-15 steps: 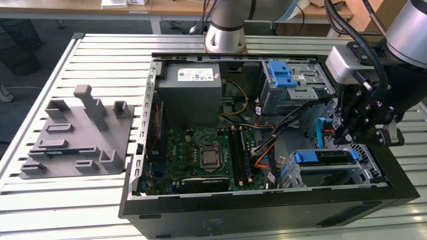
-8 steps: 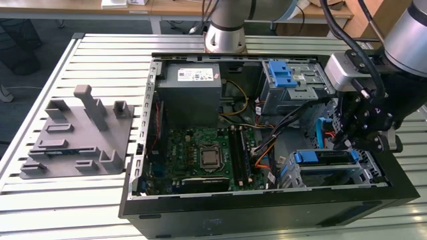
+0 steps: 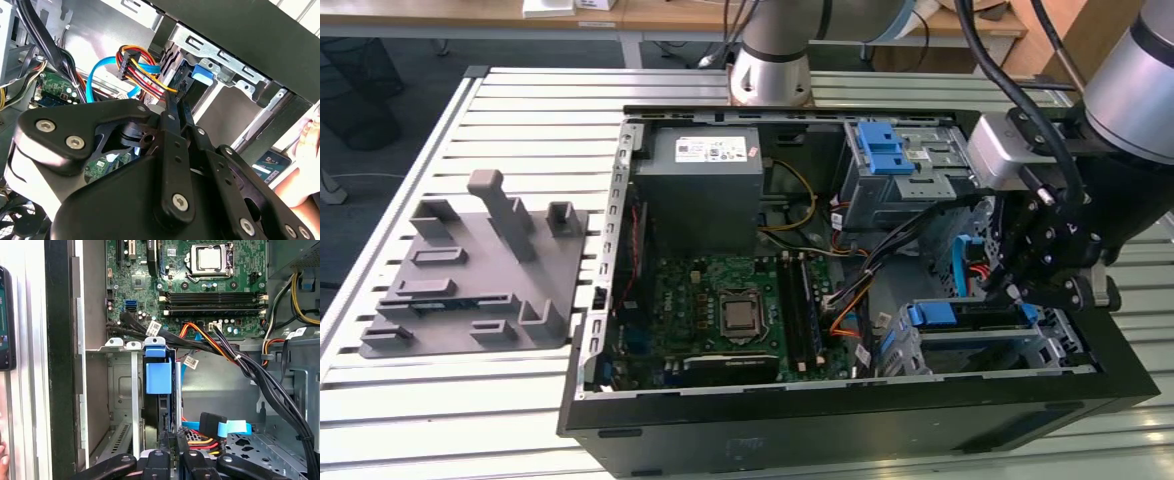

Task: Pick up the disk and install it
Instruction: 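Insert the first disk wire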

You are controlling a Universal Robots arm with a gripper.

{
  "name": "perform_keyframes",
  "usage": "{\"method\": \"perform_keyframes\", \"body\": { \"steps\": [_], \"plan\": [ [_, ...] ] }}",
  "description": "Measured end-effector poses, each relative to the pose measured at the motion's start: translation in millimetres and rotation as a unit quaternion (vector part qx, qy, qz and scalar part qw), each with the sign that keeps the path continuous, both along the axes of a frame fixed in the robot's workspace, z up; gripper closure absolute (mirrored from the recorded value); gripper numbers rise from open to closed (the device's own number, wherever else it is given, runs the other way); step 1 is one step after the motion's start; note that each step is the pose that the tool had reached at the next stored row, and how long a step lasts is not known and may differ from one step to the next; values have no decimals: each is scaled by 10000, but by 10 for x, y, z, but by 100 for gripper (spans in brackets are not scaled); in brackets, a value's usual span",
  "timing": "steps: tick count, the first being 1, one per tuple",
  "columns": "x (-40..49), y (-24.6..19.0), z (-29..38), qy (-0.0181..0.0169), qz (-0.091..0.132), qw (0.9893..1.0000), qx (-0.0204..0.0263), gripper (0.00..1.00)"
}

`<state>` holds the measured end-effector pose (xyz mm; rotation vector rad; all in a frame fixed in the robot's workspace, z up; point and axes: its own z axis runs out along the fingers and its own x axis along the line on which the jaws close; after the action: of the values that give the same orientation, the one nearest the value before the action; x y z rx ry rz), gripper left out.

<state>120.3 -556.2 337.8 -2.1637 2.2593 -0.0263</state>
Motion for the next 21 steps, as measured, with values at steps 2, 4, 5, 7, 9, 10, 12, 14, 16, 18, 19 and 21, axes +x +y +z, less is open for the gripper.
{"method": "perform_keyframes", "body": {
  "steps": [2,4,5,7,9,10,12,14,16,18,19,21],
  "plan": [
    [0,0,-2,0,-1,10000,1,83],
    [0,0,-3,4,-1,10000,15,83],
    [1,0,-3,13,-2,10000,29,83],
    [7,0,-2,46,-8,10000,37,83],
    [18,-5,-3,64,-24,10000,37,83],
    [22,-6,-5,67,-35,10000,38,83],
    [23,-11,-10,69,-59,10000,38,83],
    [24,-19,-17,69,-83,9999,37,83],
    [24,-25,-27,69,-100,9999,38,83],
    [24,-27,-32,69,-117,9999,36,83],
    [24,-28,-35,69,-125,9999,36,83],
    [24,-30,-39,69,-133,9999,36,83]
  ]
}}
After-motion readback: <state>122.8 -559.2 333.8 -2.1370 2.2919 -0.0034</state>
